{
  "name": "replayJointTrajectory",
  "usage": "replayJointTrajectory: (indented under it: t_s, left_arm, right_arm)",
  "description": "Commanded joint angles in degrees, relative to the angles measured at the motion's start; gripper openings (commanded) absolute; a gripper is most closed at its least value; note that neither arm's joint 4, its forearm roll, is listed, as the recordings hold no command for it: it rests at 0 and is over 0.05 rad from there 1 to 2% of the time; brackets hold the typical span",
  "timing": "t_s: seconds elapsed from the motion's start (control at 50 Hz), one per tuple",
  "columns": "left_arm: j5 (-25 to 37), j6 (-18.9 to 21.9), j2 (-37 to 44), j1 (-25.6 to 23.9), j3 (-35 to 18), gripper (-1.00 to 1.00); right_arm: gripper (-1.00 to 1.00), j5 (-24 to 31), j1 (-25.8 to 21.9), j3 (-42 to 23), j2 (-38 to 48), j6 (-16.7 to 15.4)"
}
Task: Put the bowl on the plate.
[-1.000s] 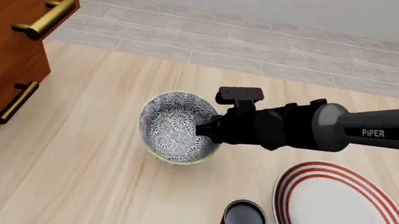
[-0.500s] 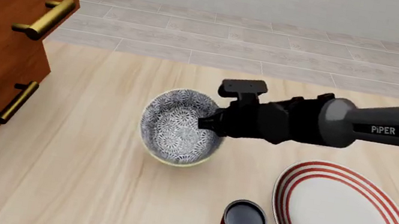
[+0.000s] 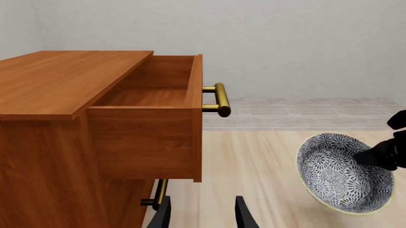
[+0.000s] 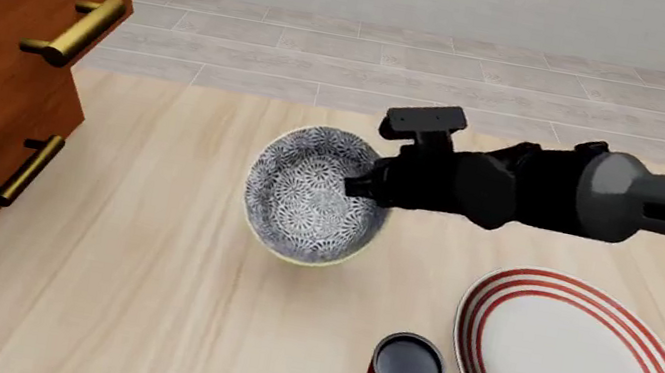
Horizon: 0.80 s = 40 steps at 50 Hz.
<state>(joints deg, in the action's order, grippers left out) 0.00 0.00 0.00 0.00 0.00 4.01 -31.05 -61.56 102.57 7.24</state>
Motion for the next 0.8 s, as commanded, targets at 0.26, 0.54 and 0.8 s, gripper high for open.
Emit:
replayJointTrajectory:
  t_s: [0.26, 0.54, 0.8]
  left_arm:
    - [0.0, 0.0, 0.0, 0.0, 0.0, 1.00]
    - [0.0, 0.0, 0.0, 0.0, 0.0, 1.00]
    - [0.0, 0.0, 0.0, 0.0, 0.0, 1.00]
  right_arm:
    - [-1.00, -0.1, 1.6, 1.8, -8.2, 4.6]
    - [-1.00, -0.5, 4.9, 6.2, -14.2, 6.5]
    - [-1.00, 0.4, 9.5, 12.4, -22.5, 7.3]
